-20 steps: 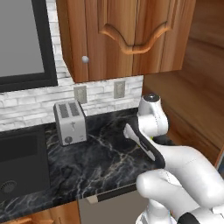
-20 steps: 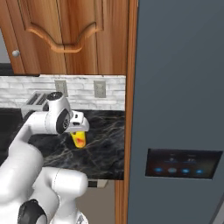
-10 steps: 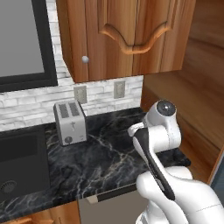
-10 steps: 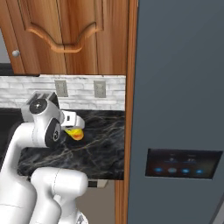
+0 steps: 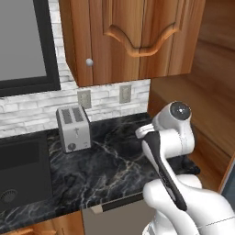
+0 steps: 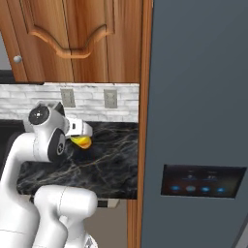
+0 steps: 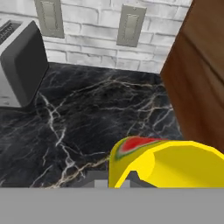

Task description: Place the pitcher and cup on the dining counter for serving.

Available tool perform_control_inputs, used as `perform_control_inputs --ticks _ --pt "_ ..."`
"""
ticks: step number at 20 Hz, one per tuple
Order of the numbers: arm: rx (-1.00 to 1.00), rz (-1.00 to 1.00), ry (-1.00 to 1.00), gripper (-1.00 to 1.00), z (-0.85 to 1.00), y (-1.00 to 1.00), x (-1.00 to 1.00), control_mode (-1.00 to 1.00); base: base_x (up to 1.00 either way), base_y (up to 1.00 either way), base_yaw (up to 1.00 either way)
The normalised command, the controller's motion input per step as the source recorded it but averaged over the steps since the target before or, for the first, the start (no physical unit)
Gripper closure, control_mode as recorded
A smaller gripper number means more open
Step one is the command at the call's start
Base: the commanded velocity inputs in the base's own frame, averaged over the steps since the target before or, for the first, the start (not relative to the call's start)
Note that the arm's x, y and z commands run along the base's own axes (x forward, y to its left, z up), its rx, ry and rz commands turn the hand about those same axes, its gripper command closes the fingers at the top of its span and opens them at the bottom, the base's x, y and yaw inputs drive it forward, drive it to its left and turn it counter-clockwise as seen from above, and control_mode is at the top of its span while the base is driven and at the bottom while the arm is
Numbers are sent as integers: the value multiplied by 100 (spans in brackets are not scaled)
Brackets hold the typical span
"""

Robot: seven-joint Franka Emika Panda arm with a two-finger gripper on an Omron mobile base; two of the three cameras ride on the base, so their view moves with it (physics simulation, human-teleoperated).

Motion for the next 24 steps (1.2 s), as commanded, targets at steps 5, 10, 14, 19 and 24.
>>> perform_control_inputs --ticks 5,10,14,19,24 --pt "0 4 1 100 8 0 -1 100 -35 0 35" --pt "0 0 0 100 0 0 0 100 -88 3 71" --pt "0 0 0 100 0 0 0 100 -84 4 88" --pt "0 0 0 100 0 0 0 100 -67 8 95" --pt "0 0 0 100 0 0 0 100 -43 22 100"
